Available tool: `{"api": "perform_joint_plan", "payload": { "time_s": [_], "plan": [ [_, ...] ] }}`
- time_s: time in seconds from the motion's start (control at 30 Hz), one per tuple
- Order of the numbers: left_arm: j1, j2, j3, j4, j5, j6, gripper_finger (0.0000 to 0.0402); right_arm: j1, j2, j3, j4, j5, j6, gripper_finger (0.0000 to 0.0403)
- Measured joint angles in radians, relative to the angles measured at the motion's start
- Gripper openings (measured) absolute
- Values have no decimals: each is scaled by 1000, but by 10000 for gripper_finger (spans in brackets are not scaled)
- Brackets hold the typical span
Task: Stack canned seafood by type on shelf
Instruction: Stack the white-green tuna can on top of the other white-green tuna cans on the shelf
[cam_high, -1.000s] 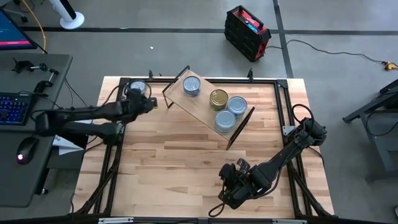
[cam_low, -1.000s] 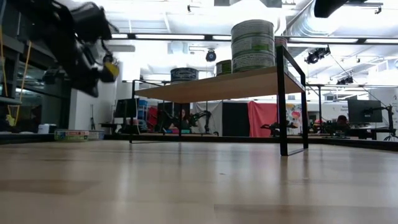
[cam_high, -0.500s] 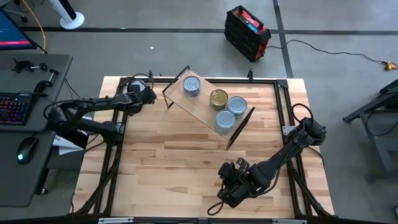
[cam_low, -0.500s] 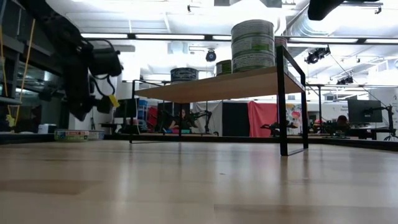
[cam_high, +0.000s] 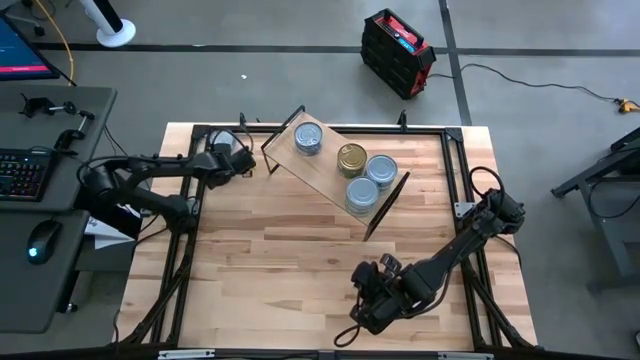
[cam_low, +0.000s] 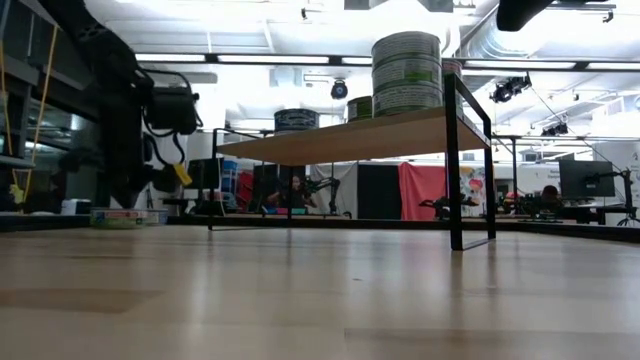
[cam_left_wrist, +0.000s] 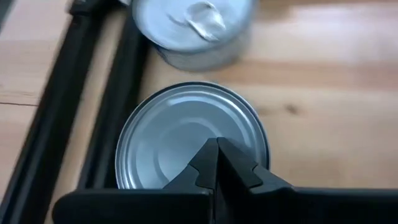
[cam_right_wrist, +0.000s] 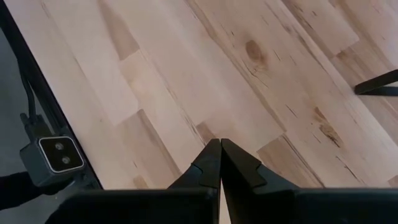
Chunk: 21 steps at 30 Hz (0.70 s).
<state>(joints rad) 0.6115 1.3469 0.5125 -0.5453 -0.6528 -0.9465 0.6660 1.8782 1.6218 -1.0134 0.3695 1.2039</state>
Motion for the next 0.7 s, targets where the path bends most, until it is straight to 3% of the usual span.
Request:
{"api": "perform_joint_plan", "payload": {
  "time_s": [0.13, 0.3, 0.5, 0.7],
  "plan": [
    [-124, -1, 0, -64, 29, -4, 0, 1, 0, 0, 0, 5, -16, 0],
    [-357, -1, 0, -137, 42, -114, 0, 1, 0, 0, -6, 5, -53, 0],
    [-721, -2, 1, -212, 72, -399, 0, 4, 0, 0, -30, -11, -69, 0],
    [-1137, -1, 26, -129, 129, -717, 0, 13, 0, 0, -30, -73, -87, 0]
  ]
}}
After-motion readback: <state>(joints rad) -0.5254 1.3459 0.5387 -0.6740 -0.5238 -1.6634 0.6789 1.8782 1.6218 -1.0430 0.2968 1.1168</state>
